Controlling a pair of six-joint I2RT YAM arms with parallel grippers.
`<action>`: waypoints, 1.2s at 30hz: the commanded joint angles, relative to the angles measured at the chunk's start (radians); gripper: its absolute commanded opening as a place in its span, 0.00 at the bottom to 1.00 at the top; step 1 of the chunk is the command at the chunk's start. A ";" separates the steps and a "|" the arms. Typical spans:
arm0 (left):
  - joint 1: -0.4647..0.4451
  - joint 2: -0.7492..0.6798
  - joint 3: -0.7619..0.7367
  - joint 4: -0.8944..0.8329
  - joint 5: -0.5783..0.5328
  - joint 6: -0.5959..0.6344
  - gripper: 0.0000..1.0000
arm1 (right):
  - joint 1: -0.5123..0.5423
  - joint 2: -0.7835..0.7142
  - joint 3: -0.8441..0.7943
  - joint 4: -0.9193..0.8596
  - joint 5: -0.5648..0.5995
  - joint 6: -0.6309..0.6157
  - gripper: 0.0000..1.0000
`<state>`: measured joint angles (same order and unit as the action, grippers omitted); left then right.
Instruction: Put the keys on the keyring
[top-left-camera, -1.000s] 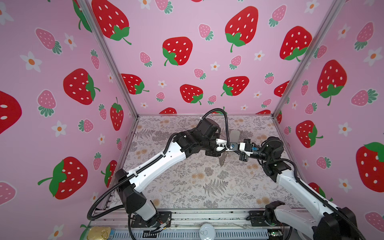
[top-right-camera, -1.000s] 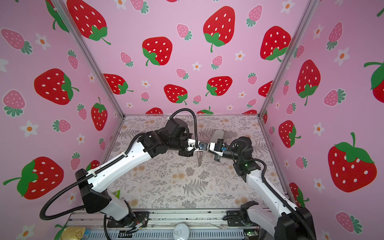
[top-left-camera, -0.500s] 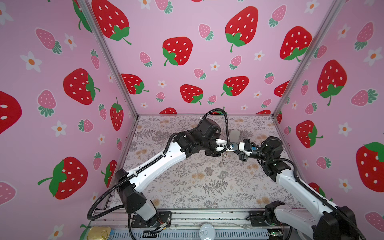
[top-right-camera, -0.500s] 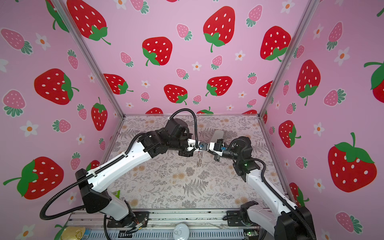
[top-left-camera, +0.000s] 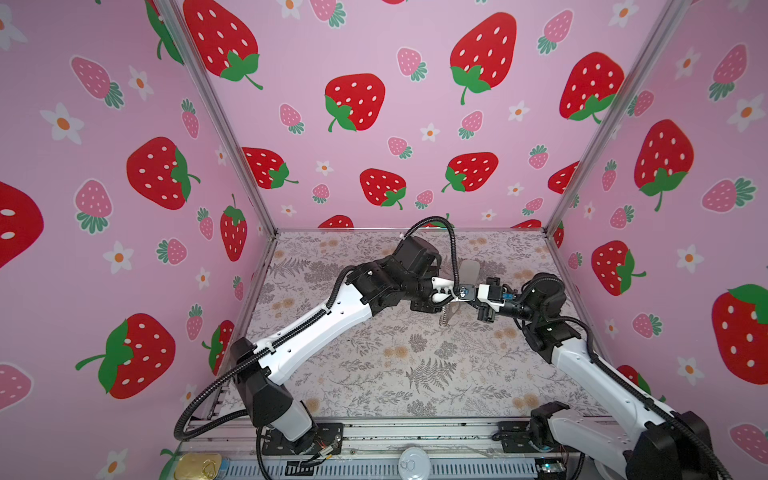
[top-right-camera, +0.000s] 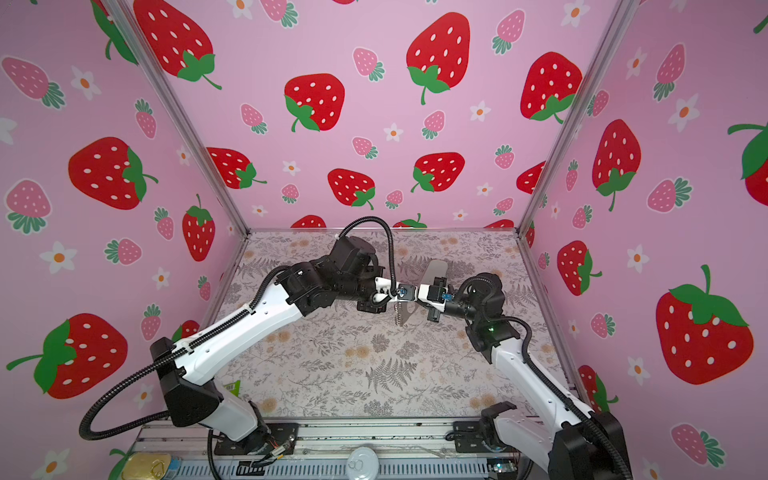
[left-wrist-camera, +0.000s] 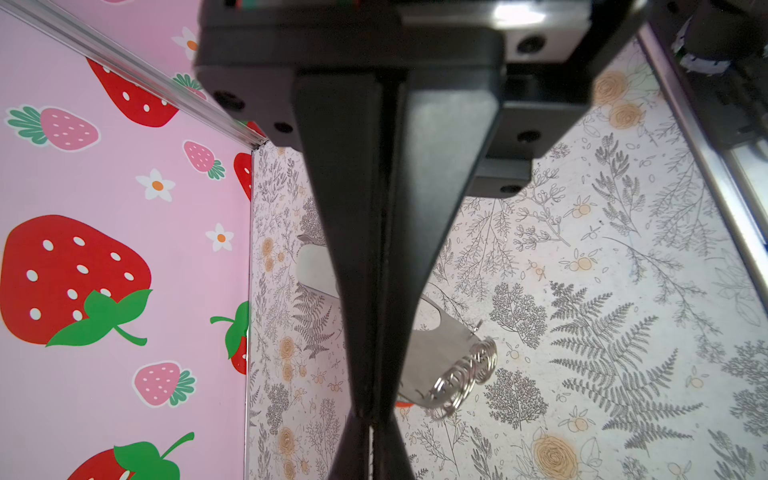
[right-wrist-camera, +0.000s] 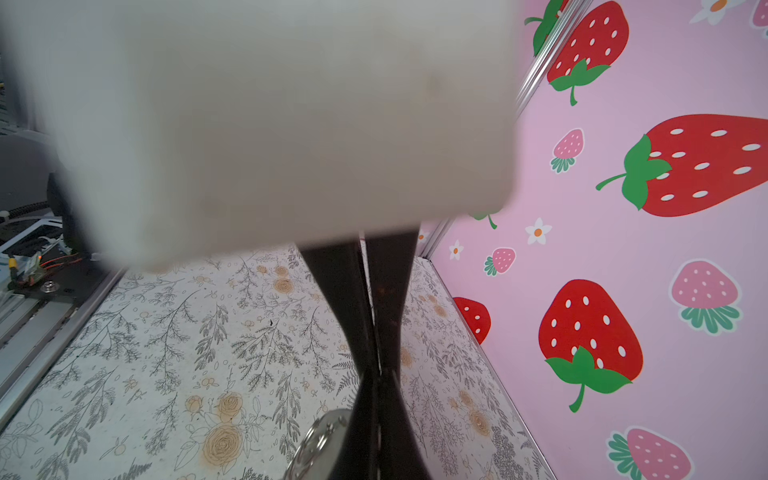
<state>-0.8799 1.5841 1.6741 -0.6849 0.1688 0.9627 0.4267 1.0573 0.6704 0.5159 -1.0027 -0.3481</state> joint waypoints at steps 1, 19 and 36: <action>0.007 -0.058 -0.020 0.065 0.037 -0.021 0.20 | -0.006 -0.001 -0.001 0.112 -0.008 0.066 0.00; 0.155 -0.166 -0.219 0.316 0.357 -0.342 0.34 | 0.000 0.042 -0.039 0.449 -0.034 0.266 0.00; 0.154 -0.125 -0.185 0.303 0.425 -0.356 0.14 | 0.000 0.045 -0.033 0.451 -0.040 0.247 0.00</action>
<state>-0.7261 1.4475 1.4498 -0.3702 0.5594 0.6014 0.4232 1.1046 0.6281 0.9203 -1.0222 -0.1017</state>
